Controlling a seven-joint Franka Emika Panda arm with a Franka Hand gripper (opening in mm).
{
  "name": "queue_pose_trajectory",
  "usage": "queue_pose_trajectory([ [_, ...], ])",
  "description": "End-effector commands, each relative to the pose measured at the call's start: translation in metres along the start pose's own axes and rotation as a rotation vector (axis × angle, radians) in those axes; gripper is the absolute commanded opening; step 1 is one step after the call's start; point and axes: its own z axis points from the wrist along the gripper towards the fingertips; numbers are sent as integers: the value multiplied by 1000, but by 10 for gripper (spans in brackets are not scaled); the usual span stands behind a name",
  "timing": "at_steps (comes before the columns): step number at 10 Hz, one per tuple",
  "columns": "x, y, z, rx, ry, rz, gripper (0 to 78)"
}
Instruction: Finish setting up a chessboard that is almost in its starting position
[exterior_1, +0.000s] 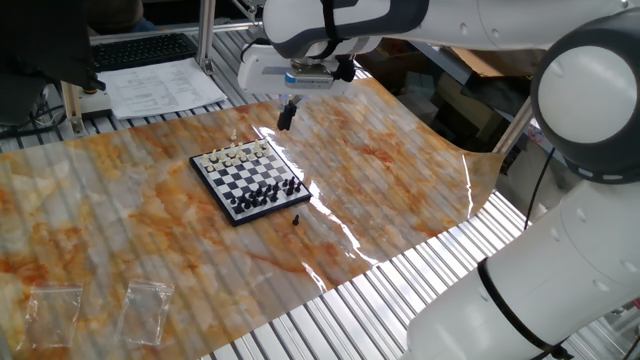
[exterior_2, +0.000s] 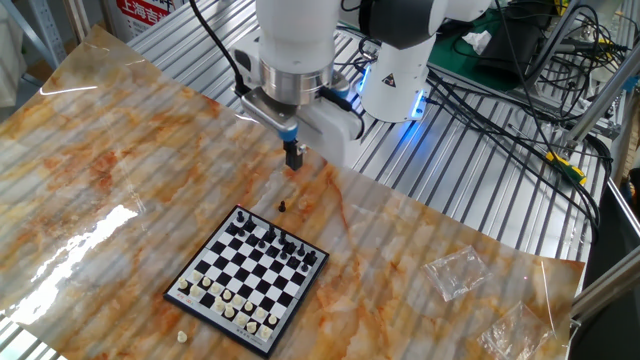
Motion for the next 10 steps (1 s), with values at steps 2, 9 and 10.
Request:
queue_pose_trajectory([
  [2,-2,0,16,-6,2,53,0],
  [9,-3,-2,34,-5,-4,64,0],
  [10,-3,-2,34,-4,-6,66,0],
])
